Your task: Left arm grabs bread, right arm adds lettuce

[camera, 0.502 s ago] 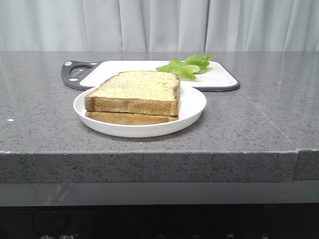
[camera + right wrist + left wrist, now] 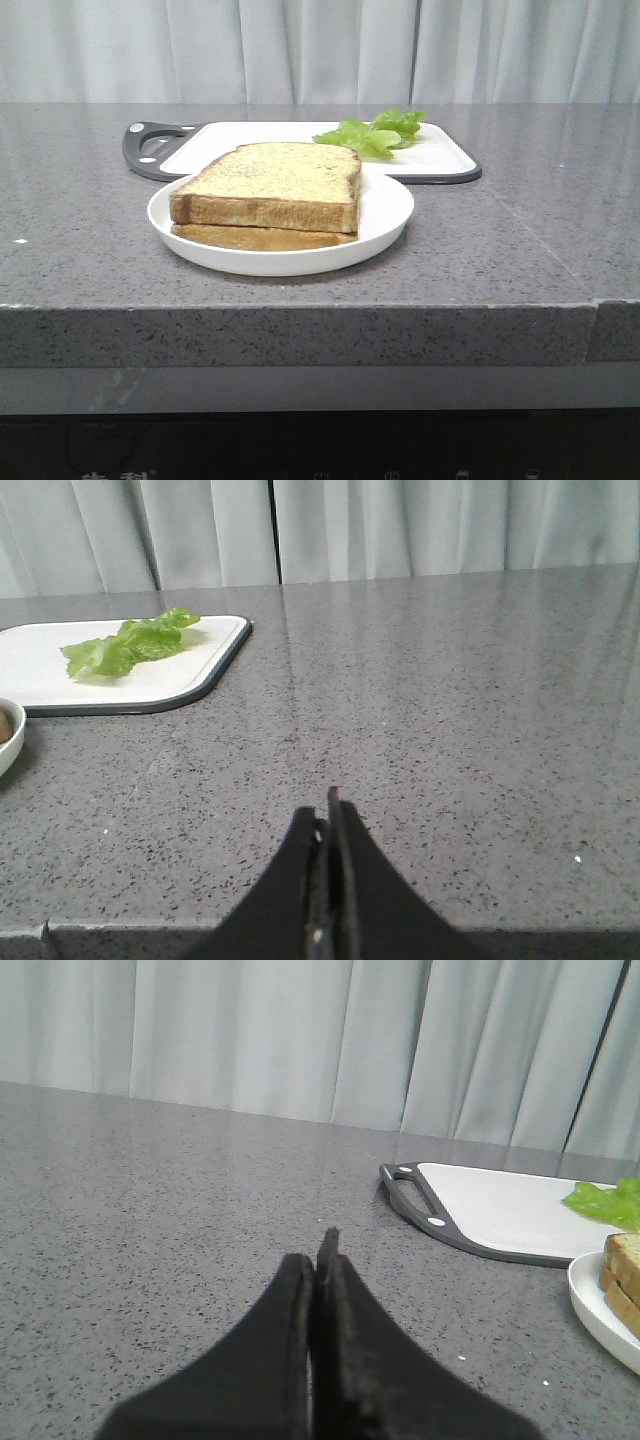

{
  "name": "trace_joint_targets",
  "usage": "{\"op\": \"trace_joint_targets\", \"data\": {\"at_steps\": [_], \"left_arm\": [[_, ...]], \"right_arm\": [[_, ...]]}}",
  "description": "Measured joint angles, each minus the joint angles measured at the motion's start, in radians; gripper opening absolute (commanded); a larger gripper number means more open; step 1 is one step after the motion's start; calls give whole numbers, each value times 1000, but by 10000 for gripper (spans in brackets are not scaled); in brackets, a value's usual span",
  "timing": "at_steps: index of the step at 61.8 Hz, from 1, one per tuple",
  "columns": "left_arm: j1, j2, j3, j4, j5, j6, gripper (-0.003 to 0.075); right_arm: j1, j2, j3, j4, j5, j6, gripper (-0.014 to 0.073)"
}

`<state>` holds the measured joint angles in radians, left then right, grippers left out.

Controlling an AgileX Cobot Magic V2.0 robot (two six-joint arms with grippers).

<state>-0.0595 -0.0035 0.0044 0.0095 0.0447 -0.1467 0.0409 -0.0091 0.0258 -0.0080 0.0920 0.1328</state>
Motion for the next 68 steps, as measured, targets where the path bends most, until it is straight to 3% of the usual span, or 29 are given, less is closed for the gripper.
{"op": "trace_joint_targets", "data": {"at_steps": [33, 48, 68], "left_arm": [[0, 0, -9, 0, -54, 0, -20], [0, 16, -266, 16, 93, 0, -20], [0, 282, -675, 45, 411, 0, -20]], "right_arm": [[0, 0, -42, 0, -24, 0, -67], [0, 16, -313, 0, 155, 0, -67], [0, 283, -697, 0, 445, -2, -67]]}}
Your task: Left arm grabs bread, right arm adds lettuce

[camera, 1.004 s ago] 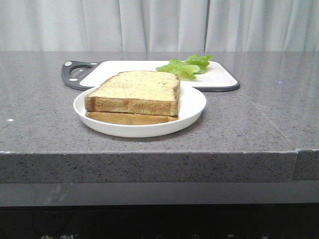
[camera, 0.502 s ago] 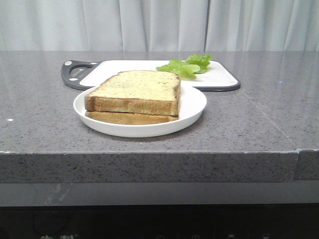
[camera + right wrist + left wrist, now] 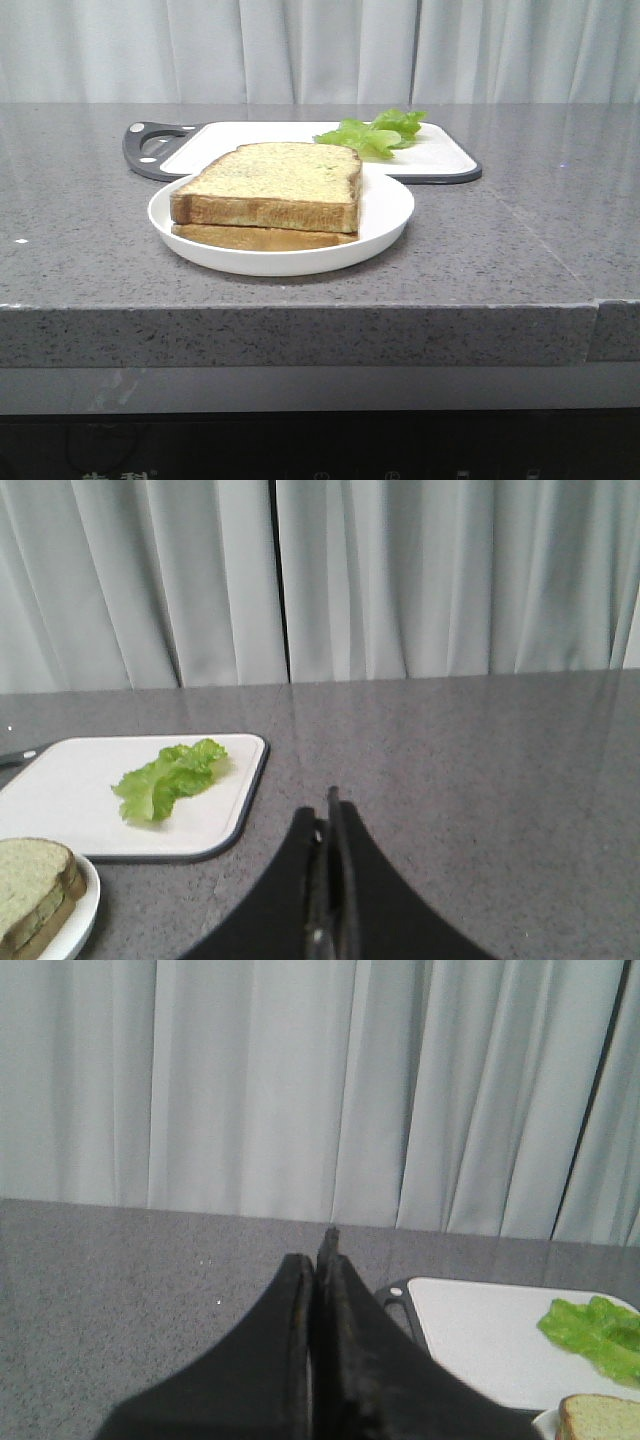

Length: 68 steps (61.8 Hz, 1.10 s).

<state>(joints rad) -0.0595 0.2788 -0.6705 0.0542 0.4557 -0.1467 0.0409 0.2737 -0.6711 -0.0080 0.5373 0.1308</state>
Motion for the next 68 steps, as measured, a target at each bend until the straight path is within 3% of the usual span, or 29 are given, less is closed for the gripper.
{"op": "trace_joint_targets", "data": {"at_steps": [14, 36, 42, 52, 57, 68], "left_arm": [[0, 150, -46, 1, 101, 2, -20], [0, 248, -22, -1, 143, 3, -8], [0, 266, -22, -1, 169, 3, 114], [0, 312, -22, -18, 189, 8, 453], [0, 344, -22, -65, 204, 45, 473], [0, 460, -66, -303, 319, 235, 439]], "right_arm": [[0, 151, -36, 0, 157, 2, -67], [0, 248, -14, 0, 184, 2, -57], [0, 249, -14, 0, 184, -4, 53], [0, 249, -14, 0, 184, -12, 393], [0, 249, -14, 0, 184, -12, 471], [0, 249, -14, 0, 186, -16, 467]]}}
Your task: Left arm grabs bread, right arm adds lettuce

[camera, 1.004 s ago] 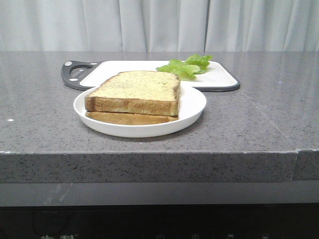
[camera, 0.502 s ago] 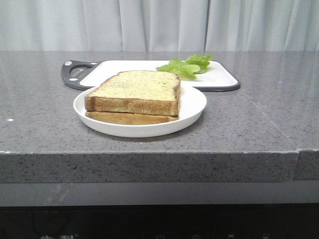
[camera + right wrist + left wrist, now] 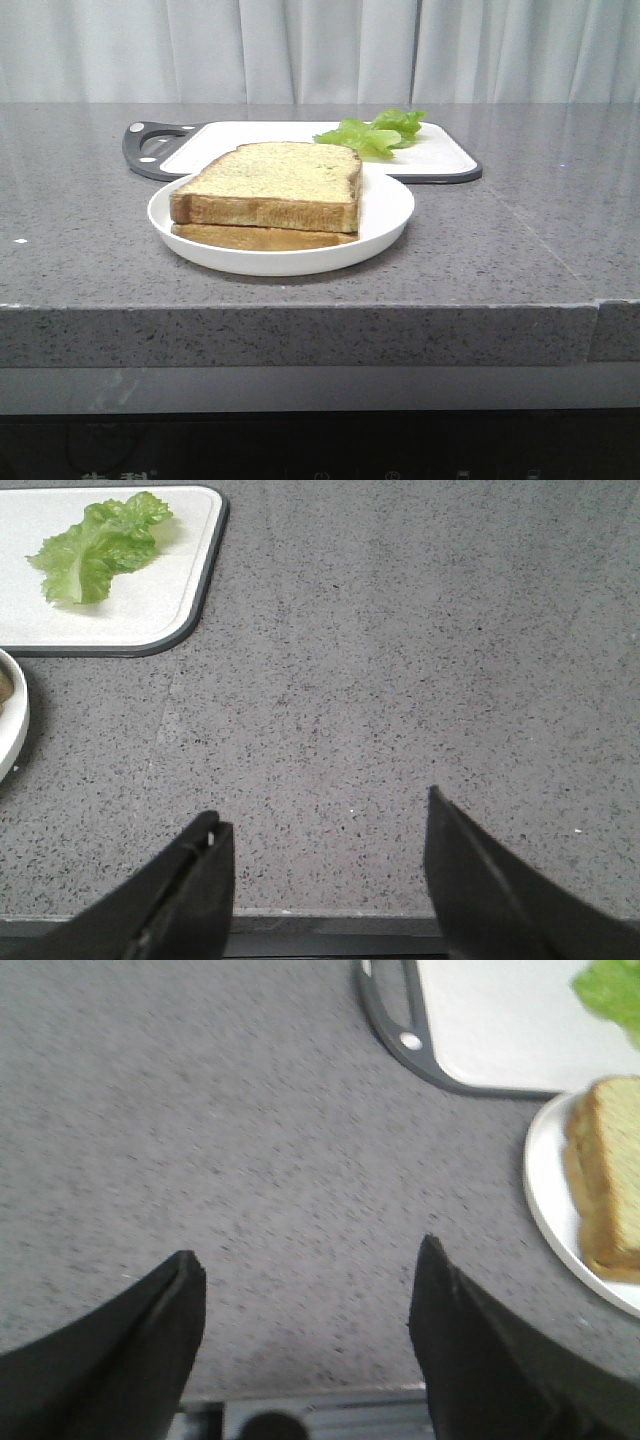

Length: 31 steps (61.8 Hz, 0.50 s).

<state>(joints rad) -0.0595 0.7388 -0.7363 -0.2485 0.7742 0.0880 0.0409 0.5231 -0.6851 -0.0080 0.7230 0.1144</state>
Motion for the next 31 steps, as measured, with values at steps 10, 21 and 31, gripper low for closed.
{"op": "trace_joint_targets", "data": {"at_steps": [10, 21, 31], "left_arm": [[0, 161, -91, -192, 127, 132, 403], [0, 328, -180, -323, 175, 230, 386], [-39, 458, -252, -405, 182, 294, 386]], "right_arm": [[0, 0, 0, 0, 0, 0, 467], [0, 0, 0, 0, 0, 0, 466], [0, 0, 0, 0, 0, 0, 466]]}}
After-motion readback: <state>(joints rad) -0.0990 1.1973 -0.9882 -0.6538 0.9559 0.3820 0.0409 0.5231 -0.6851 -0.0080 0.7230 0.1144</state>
